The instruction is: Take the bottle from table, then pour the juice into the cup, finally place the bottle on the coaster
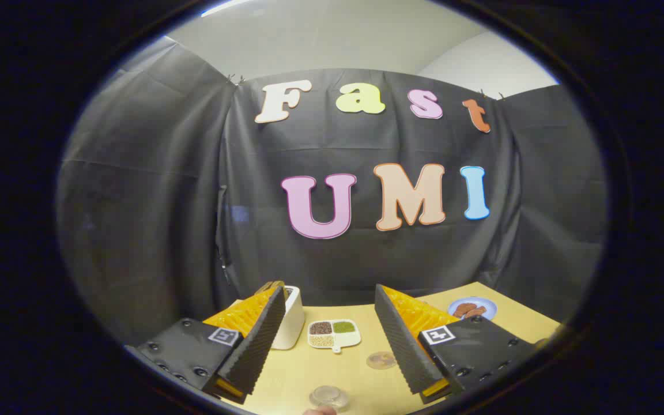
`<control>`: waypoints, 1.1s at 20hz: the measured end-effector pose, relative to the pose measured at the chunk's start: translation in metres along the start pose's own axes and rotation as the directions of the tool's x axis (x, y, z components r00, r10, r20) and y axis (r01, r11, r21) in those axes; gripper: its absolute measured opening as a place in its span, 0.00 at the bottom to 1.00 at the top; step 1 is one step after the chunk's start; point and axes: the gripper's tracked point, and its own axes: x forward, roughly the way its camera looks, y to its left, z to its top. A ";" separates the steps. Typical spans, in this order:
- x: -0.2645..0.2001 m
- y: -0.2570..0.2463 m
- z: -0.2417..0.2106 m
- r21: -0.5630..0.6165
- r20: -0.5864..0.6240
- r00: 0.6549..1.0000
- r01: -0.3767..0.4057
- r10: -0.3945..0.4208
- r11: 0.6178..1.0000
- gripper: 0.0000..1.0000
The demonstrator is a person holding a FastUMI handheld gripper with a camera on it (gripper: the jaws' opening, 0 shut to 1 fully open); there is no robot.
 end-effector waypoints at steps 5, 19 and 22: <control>-0.007 -0.004 -0.003 -0.013 -0.010 1.000 -0.007 0.007 1.000 0.98; -0.028 0.002 -0.048 0.017 -0.099 0.990 -0.097 0.098 0.995 0.98; -0.033 -0.001 -0.079 0.017 -0.166 0.982 -0.093 0.095 0.995 0.98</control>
